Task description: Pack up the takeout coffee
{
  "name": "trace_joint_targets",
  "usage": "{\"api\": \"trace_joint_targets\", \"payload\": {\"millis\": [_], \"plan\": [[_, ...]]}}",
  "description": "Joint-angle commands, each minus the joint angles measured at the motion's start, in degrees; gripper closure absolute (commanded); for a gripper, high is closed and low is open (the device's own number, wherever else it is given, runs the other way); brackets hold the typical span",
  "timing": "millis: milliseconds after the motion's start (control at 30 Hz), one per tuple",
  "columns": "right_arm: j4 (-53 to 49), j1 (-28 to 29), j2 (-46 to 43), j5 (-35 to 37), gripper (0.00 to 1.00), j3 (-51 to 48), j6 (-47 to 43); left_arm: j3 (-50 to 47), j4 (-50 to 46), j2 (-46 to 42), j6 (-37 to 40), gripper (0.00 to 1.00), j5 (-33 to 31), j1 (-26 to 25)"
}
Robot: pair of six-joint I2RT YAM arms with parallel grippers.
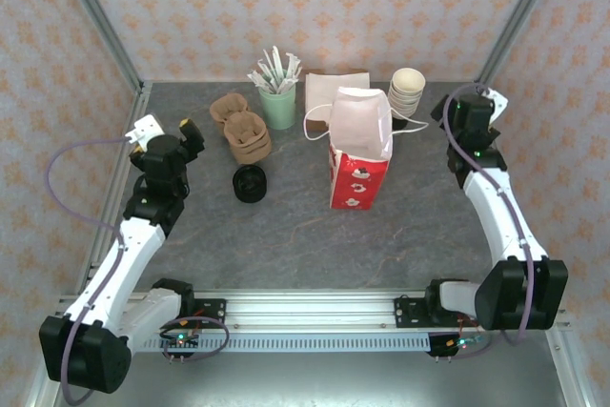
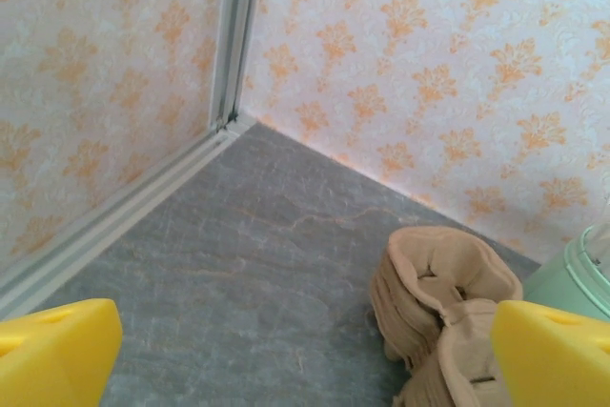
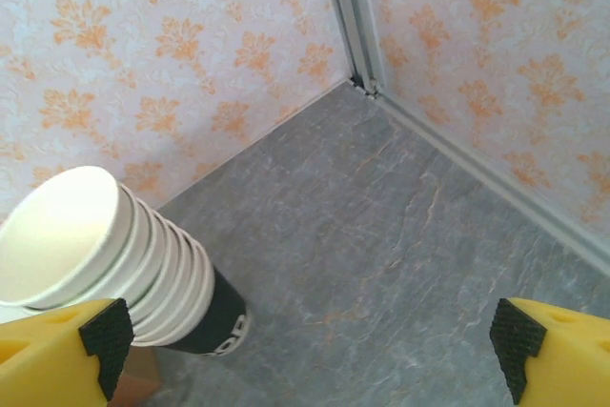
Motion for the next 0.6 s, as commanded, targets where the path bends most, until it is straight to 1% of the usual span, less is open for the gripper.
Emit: {"api": "trace_joint_targets", "payload": {"millis": [0,67,133,267,400,467,567], "plan": [[-12.6,0.0,4.5,-6.0,0.06,6.6,6.7,4.2,-16.5,0.1,-6.6,0.00,1.9,-0.2],[-14.2,0.0,7.1,-7.3,0.07,10.3,8.2,6.5,-19.3,0.7,-6.5,0.00,5.5,-0.2],[-14.4,0.0,9.8,-9.2,0.14,13.4,9.0,8.1,-21.3,1.4,-6.3,0.00,8.5,-0.2],[-14.5,0.0,15.2,-12.8,0.23,19.1,10.5,9.0,-22.1,1.8,-5.8,0.00,13.7,-0.5],[-13.7,0.0,19.9,-16.0,0.31,24.0,11.2,9.1,-21.8,2.0,-5.4,0.00,16.8,-1.2],[-13.6,0.0,22.3,-17.2,0.33,26.3,11.6,9.3,-22.0,2.3,-5.4,0.00,17.5,-1.5],[-13.0,0.0,25.4,-20.2,0.40,29.3,11.6,9.7,-22.3,2.9,-5.3,0.00,18.1,-2.0]]}}
